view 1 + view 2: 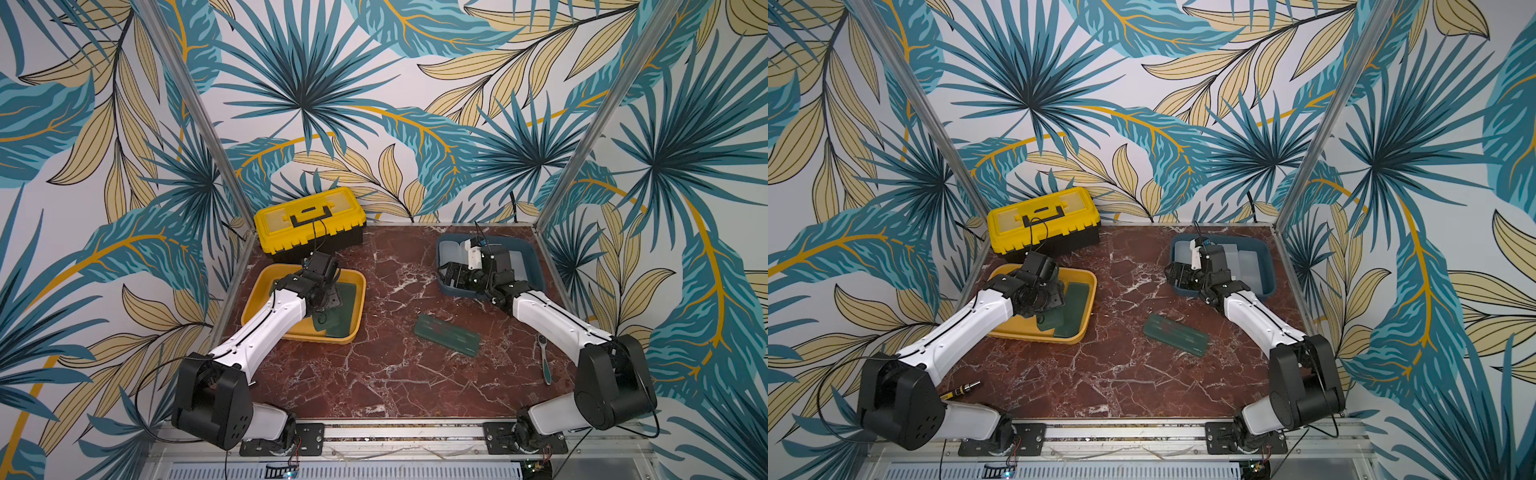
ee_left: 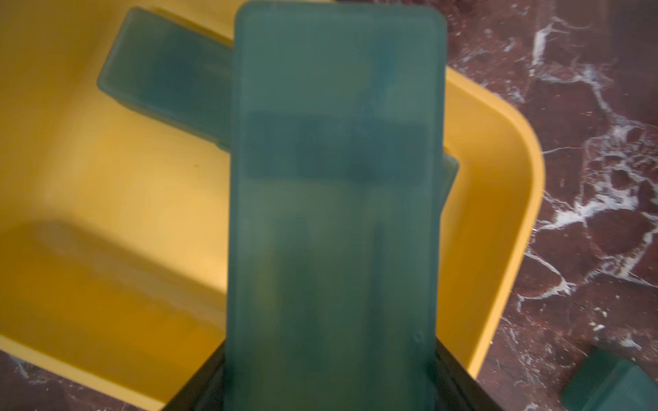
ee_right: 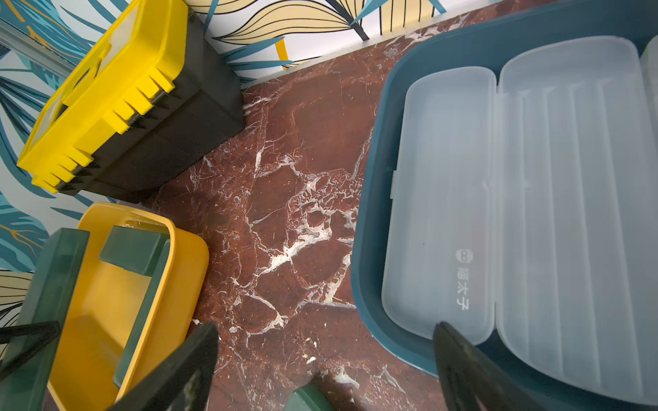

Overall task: Place the pencil cases by color into the storage box
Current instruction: Place the pencil case at the storage box.

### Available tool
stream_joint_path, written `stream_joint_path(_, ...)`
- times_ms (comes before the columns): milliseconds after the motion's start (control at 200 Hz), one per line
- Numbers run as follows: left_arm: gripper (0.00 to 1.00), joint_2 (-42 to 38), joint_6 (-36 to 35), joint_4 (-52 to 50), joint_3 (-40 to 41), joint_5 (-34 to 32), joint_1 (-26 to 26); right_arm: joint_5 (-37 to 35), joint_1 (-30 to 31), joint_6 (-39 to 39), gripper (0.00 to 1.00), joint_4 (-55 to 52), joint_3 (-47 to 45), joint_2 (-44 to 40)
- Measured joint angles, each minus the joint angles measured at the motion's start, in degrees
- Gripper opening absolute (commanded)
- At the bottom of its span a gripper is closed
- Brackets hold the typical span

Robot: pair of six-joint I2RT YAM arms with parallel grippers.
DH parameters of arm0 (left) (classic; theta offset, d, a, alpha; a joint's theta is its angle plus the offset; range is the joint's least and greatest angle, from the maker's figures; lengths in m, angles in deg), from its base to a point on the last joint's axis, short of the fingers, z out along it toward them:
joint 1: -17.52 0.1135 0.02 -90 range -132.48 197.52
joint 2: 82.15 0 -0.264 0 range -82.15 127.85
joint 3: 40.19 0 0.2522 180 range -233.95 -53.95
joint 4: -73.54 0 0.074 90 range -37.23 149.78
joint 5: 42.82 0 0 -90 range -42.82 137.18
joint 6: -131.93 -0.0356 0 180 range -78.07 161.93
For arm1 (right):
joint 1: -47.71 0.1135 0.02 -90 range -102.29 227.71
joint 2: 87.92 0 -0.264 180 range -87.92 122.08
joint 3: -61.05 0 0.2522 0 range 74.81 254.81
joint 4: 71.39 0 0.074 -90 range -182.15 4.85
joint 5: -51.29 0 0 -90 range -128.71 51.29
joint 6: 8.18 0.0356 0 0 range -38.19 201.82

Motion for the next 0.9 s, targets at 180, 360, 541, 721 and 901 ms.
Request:
stream_joint_path(180, 0.66, 2.45, 3.56, 0.2, 0.66, 2.14, 3.56, 1.51, 0.26, 0.17, 0.94, 2.19, -1.09, 0.0)
stream_joint_path(360, 0.67, 3.21, 7.3, 0.76, 2.32, 3.48, 5.4, 3.04, 5.66, -1.53, 0.94, 5.66, -1.99, -0.15)
stream_joint_path(541, 0.66, 3.23, 10.86, 1.55, 4.46, 5.53, 8.33, 3.74, 14.49, -5.46, 0.95, 11.85, -2.12, 0.04)
stream_joint_path(721, 0.66, 3.96, 14.47, 2.45, 4.44, 6.34, 9.64, 4.94, 17.84, -8.26, 0.94, 20.85, -3.67, 2.56)
stream_joint_path(901, 0.66, 5.81, 18.45, 3.76, 3.93, 6.34, 9.81, 5.51, 18.67, -8.87, 0.94, 25.51, -3.85, 5.27)
